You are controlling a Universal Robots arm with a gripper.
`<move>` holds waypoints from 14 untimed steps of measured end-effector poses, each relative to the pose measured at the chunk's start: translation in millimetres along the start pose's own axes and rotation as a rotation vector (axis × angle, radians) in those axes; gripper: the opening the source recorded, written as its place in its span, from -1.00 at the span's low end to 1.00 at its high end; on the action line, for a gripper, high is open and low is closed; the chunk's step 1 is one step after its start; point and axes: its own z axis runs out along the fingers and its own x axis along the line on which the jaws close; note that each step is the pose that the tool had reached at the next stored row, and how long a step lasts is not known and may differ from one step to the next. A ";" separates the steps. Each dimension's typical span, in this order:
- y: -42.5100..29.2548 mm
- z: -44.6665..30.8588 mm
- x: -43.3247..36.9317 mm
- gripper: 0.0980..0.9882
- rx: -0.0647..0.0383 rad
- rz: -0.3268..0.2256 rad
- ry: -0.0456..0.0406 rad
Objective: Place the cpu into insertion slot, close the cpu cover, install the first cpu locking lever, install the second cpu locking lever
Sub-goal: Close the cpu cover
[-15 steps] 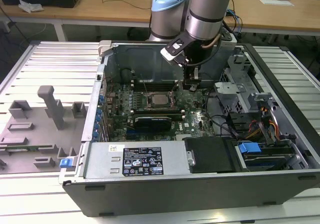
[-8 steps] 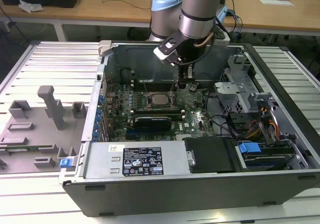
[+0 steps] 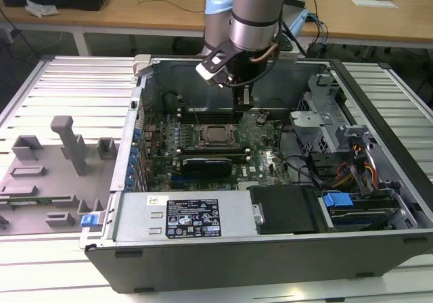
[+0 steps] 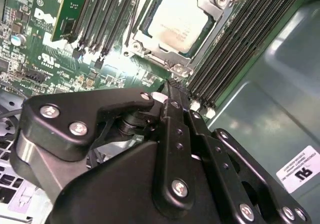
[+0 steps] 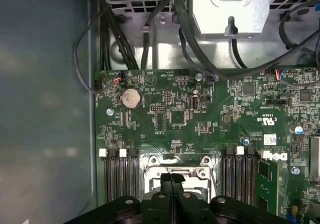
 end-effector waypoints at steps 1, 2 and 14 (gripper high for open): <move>-1.7 0.2 0.0 -0.98 -0.008 0.000 -0.0018; -3.6 0.6 0.0 -0.98 -0.018 -0.001 -0.0037; -33.3 11.4 -6.9 -0.98 -0.033 -0.001 -0.0137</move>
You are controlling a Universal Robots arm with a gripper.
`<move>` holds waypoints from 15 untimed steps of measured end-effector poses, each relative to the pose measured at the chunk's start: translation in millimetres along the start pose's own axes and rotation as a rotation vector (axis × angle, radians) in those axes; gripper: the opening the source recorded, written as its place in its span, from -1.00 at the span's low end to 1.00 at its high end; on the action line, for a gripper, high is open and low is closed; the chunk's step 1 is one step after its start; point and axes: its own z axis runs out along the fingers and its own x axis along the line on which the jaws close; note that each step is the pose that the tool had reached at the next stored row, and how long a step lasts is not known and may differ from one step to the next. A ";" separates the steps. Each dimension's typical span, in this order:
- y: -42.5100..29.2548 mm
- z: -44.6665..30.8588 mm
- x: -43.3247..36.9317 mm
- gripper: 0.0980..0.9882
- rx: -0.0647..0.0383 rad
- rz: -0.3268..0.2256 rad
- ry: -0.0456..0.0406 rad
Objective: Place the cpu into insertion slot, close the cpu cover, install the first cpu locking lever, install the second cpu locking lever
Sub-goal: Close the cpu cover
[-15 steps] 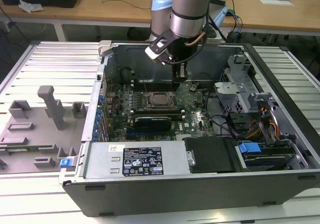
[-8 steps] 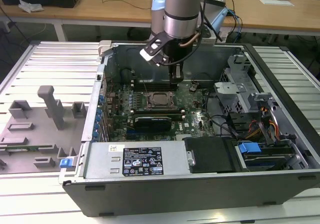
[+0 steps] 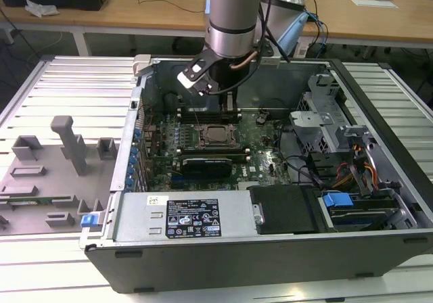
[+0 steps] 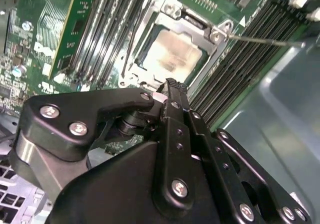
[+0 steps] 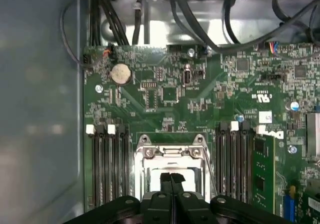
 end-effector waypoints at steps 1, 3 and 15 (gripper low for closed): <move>-1.3 0.4 -0.2 -0.98 0.000 0.000 -0.0005; -4.4 1.3 -0.6 -0.98 0.000 0.000 -0.0015; -8.2 2.7 -0.8 -0.98 0.007 -0.266 0.0013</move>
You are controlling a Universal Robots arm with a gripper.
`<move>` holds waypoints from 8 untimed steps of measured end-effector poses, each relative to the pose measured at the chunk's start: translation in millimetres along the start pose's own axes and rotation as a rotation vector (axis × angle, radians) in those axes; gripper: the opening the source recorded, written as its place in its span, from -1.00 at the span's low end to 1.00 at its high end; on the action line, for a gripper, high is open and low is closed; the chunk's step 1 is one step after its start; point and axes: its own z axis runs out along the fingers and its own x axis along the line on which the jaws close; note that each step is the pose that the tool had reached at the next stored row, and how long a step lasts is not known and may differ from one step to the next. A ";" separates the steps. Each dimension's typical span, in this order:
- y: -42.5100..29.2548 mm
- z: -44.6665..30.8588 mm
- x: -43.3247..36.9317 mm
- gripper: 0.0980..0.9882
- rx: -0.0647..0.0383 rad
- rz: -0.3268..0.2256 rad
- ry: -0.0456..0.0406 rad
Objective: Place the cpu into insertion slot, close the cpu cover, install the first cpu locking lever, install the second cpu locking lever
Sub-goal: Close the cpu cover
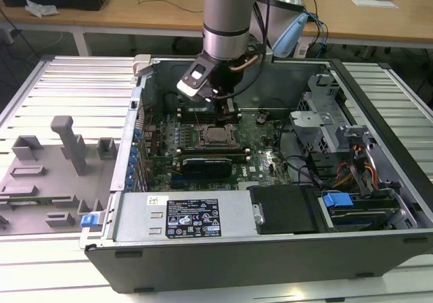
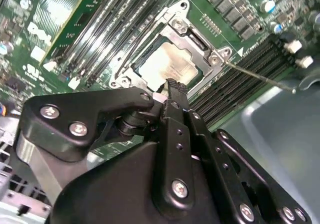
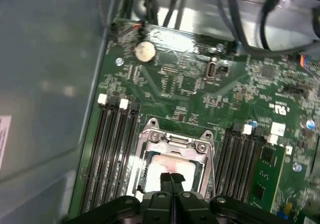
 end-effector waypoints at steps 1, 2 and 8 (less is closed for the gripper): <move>0.0 0.0 0.0 -0.98 0.001 -0.029 0.0003; 0.0 0.0 0.0 -0.98 0.001 -0.046 0.0005; 0.0 0.1 0.0 -0.98 0.004 -0.188 0.0031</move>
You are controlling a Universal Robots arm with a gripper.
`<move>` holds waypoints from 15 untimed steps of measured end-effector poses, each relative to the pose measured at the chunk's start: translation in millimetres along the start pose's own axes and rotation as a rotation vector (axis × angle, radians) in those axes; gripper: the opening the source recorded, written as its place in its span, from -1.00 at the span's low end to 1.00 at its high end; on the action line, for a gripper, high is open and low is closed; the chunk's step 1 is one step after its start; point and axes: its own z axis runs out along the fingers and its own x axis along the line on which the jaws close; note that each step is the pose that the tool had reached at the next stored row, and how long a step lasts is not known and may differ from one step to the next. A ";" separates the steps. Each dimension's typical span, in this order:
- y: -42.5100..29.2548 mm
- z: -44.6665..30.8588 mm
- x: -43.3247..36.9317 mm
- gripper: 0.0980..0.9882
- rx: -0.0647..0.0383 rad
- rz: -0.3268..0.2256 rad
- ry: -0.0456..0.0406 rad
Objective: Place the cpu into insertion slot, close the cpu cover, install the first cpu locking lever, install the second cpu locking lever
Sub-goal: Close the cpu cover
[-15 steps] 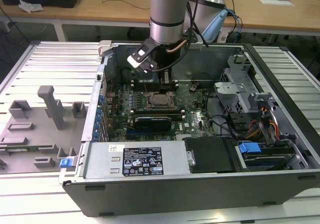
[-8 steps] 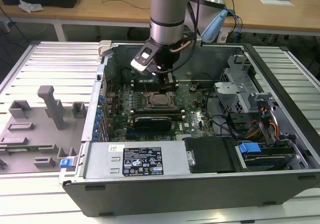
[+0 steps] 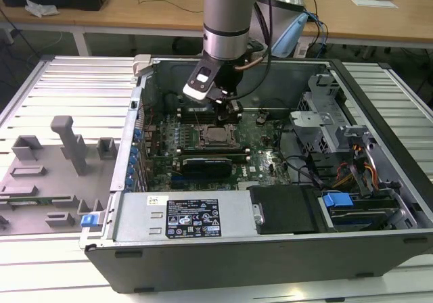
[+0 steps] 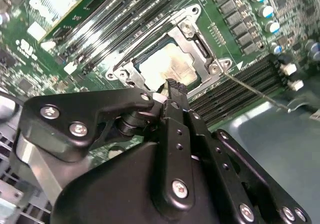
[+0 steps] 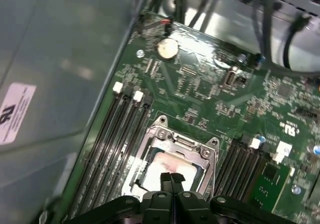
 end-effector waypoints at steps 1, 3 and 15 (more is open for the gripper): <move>0.0 0.0 0.0 -0.98 0.000 -0.020 0.0005; 0.0 0.1 0.0 -0.98 0.002 -0.094 0.0021; 0.0 0.4 0.0 -0.98 0.008 -0.414 0.0104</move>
